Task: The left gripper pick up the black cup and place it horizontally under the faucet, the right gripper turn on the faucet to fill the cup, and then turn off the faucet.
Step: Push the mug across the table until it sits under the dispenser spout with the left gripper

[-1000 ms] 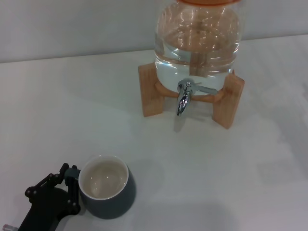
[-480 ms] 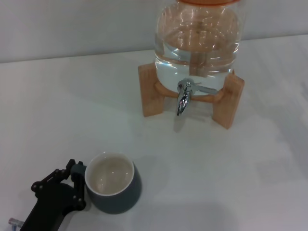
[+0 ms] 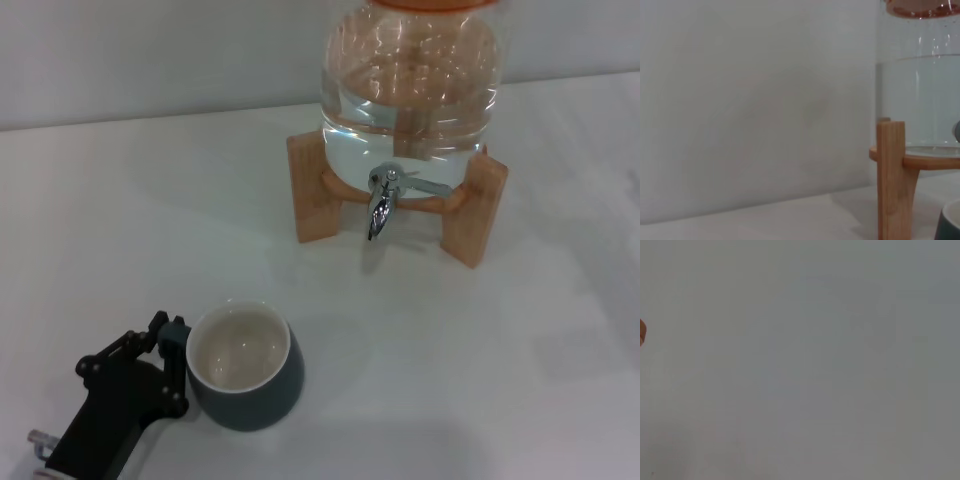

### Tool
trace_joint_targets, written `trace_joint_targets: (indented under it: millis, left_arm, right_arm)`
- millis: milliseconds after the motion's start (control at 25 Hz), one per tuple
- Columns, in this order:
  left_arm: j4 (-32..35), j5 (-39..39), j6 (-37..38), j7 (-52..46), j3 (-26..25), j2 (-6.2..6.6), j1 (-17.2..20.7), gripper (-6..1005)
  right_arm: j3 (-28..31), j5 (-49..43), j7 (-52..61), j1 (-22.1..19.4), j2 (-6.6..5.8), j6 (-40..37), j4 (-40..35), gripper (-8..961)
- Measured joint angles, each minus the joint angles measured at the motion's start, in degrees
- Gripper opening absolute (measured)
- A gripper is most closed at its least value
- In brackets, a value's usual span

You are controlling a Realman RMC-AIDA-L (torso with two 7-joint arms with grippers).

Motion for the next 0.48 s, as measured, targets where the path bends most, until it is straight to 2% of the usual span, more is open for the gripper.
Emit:
trace_joint_targets:
  millis: [480]
  left_arm:
    - [-0.6,-2.4,-2.6,-0.7,-0.8,0.08,-5.7,113]
  right_arm:
    - [-0.3,-0.2,0.0,0.5,0.38,-0.5,-0.1,868]
